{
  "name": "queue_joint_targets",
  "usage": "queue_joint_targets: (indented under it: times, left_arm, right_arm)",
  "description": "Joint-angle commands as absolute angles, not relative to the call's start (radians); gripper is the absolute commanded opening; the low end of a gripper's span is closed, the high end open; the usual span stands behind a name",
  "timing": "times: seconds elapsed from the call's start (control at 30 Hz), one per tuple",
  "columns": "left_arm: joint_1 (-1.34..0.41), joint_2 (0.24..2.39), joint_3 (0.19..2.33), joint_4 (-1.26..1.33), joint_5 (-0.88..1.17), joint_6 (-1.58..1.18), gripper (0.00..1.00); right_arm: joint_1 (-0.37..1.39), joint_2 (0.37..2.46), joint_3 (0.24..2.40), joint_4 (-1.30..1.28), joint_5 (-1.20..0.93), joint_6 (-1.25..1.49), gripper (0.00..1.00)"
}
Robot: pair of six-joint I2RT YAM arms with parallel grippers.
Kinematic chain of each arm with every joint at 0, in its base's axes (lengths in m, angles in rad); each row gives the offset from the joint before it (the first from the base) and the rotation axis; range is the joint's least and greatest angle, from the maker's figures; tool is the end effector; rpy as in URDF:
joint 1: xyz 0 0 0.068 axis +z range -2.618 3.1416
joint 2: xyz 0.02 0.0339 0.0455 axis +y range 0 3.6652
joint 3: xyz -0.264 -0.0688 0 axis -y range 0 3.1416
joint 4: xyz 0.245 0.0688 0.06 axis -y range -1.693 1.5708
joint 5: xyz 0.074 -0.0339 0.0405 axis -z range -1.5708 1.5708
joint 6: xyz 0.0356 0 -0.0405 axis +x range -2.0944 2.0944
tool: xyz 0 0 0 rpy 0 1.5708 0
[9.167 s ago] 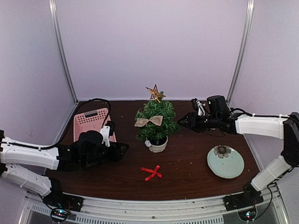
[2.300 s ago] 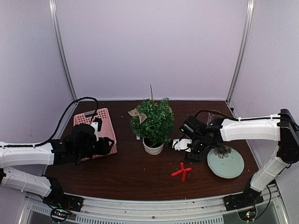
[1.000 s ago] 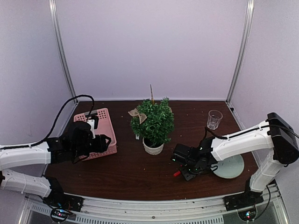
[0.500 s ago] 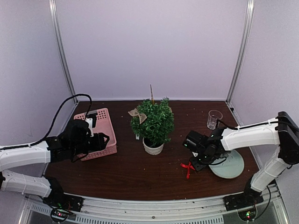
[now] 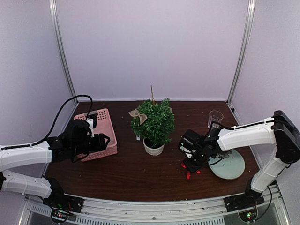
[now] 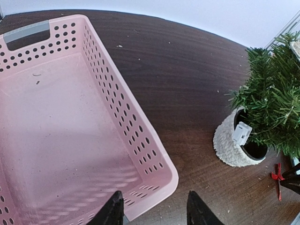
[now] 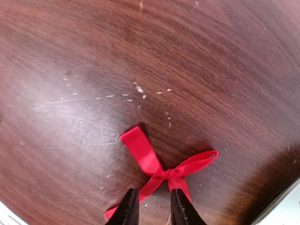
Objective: Decorate the small christmas tree
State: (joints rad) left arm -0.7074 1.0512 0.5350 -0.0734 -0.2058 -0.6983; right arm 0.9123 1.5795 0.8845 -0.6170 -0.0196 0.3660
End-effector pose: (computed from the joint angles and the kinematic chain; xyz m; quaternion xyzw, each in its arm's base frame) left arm 0.1735 -0.1388 0.2134 -0.0444 0.8776 -0.2338 0.4162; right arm 0.1689 0.2195 0.1607 -0.2687 0.9545 0.0848 0.0978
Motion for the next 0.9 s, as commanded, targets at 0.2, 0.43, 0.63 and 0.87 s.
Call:
queue_joint_targets:
  times: [0.2,0.43,0.63,0.87]
  left_arm:
    - [-0.692,1.045,0.539,-0.041,-0.202,-0.684,0.45]
    - [-0.685,1.048,0.54,-0.038,-0.195,-0.683,0.45]
    - [-0.683,1.062,0.543,-0.023,-0.181,-0.681,0.45]
    - [-0.678,1.065,0.545,-0.016,-0.175,-0.678,0.45]
  right_arm:
    - [0.912,1.666,0.92,-0.612,0.036,0.393,0.1]
    - [0.911,1.596,0.884,-0.594,0.034,0.367,0.0]
    - [0.911,1.446,0.856,-0.564,0.079,0.32,0.0]
    - [0.911,1.309,0.851,-0.557,0.099,0.262,0.0]
